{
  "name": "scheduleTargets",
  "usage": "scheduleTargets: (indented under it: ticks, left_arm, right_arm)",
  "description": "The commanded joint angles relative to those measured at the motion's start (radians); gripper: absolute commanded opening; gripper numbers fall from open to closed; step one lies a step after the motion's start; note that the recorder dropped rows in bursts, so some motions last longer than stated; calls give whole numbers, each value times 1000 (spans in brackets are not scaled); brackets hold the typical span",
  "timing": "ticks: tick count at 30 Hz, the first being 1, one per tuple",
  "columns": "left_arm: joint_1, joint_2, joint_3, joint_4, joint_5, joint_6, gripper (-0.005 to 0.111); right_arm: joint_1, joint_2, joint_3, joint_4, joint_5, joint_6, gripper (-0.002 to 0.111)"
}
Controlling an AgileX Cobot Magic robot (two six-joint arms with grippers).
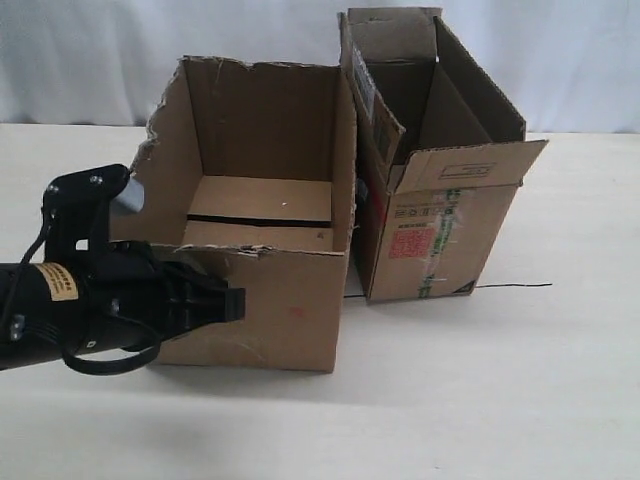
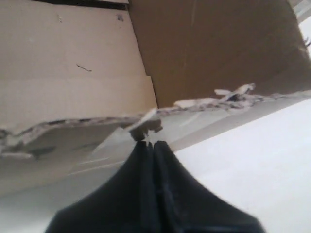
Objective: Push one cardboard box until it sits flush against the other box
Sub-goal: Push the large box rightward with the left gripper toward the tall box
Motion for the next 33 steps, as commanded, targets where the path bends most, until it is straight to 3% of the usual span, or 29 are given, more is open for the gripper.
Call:
scheduleTargets:
  ticks: [1,19,33]
  left_arm:
    - [-8,2,5,-30,-99,-15,0]
    - [-8,160,-18,-65,-333,-39,0]
    - [-6,278,-130,-63,-344,-33,0]
  right_arm:
    - [-8,-6,4,-4,-3,-3,5]
    - [-8,-6,4,-4,-3,-3,5]
    - [-8,-6,4,-4,-3,-3,5]
